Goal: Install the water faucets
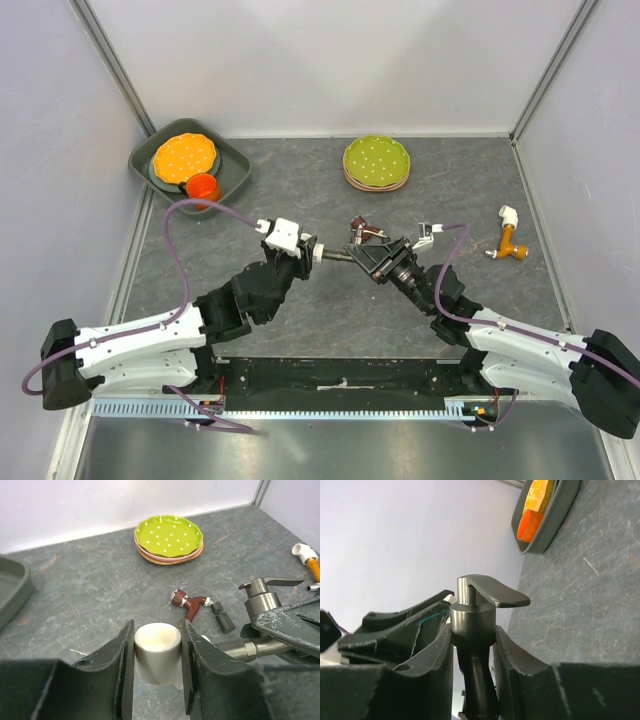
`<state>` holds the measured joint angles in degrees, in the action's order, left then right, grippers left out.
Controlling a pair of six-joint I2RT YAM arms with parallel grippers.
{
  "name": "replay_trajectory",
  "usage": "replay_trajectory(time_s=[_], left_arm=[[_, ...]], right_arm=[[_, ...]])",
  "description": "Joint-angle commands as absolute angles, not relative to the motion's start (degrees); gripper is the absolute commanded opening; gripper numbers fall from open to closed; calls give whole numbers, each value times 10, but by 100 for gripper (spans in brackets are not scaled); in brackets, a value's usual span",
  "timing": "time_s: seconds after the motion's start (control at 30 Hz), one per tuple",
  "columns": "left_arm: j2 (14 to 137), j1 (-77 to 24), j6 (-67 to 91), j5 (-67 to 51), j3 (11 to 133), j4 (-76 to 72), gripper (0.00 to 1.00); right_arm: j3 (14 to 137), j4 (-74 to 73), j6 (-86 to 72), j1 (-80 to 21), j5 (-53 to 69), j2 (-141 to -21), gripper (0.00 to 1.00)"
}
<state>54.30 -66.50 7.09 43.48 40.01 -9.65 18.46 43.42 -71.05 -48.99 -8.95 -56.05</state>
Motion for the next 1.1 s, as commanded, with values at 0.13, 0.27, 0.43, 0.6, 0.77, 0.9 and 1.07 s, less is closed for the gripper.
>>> replay_trajectory(time_s=[0.13, 0.27, 0.43, 0.6, 0.77, 0.9, 1.07], left_arm=[[540, -730, -92, 445, 340, -323, 2], [530, -729, -71, 469, 346, -305, 34], [527, -694, 41, 453, 415, -131, 68], [551, -582, 186, 299, 502, 50, 78], [581, -464, 267, 153, 537, 117, 82], [613, -404, 312, 14, 548, 132, 82], [666, -330, 374, -123, 555, 134, 83]], right_arm=[[192, 403, -780, -488, -142, -578, 0], [183, 425, -751, -489, -157, -581, 0], [168, 449, -697, -489, -181, -578, 0], [168, 456, -633, -488, -202, -578, 0], [152, 528, -541, -488, -196, -592, 0], [150, 582, -461, -486, -161, -607, 0], [164, 616, -380, -486, -106, -614, 0]])
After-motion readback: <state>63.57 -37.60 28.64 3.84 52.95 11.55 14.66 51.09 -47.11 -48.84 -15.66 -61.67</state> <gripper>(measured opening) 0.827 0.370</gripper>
